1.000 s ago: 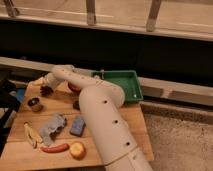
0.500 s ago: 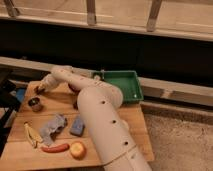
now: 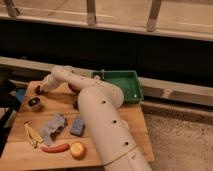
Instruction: Place grapes in tray
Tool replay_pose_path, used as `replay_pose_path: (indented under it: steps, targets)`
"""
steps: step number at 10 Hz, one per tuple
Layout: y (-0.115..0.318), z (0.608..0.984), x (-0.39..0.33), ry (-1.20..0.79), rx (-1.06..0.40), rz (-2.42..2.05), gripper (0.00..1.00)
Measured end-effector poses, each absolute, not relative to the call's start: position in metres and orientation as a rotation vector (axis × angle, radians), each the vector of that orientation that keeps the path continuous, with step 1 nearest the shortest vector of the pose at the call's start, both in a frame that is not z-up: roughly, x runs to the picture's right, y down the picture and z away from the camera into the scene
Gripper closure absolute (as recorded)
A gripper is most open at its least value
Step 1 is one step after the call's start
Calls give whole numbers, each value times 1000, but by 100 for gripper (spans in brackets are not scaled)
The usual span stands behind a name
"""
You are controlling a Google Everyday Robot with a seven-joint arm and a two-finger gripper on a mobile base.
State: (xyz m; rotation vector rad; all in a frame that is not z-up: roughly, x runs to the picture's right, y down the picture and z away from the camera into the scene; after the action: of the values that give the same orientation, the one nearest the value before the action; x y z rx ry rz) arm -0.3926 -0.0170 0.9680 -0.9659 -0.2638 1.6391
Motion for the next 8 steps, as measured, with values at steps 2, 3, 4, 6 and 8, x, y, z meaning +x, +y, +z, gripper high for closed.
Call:
replay_pose_path:
  steps: [2,3,4,6,8]
  targets:
    - [-17,967,-391,-265,-964,1644,100]
    - [-18,966,-390,-270,-962,1645,100]
    - [-22,964,-389,-279,-957,1645,100]
    - [-34,952,-386,-316,-941,1643,100]
    - [-49,939,-382,-359,-916,1638,100]
